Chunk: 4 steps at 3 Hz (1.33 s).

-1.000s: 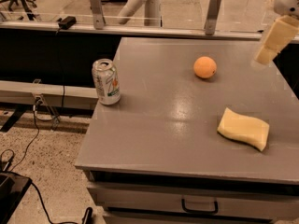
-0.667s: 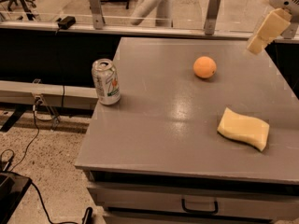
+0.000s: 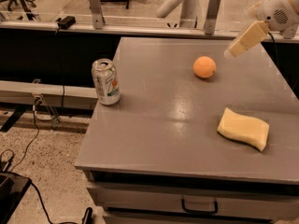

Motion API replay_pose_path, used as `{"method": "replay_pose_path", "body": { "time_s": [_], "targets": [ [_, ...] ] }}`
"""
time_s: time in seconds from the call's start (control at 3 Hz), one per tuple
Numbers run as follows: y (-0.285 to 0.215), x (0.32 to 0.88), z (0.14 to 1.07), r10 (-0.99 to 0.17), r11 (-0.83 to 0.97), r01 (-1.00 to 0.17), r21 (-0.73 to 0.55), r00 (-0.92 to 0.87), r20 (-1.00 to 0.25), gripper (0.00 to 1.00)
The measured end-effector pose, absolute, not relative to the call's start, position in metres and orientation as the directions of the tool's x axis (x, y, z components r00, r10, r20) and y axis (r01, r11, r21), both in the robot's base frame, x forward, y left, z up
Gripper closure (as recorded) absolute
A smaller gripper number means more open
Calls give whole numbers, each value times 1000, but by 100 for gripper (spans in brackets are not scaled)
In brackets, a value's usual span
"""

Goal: Move orange near 7up can

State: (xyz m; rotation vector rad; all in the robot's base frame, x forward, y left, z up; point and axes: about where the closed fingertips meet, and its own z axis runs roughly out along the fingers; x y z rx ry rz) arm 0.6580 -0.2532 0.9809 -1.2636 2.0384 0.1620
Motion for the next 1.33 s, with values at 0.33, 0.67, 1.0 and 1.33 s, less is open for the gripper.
{"method": "replay_pose_path", "body": {
  "time_s": [0.33,0.67,1.0,1.33],
  "targets": [
    [-246,672,951,-688,533,-817,-219,-269,-674,0],
    [-239,682,926,-670,536,-820,-200,-269,-692,0],
    [-235,689,907,-652,536,-825,-179,-269,-709,0],
    [-231,695,891,-636,537,-829,-155,-277,-721,0]
  ]
}}
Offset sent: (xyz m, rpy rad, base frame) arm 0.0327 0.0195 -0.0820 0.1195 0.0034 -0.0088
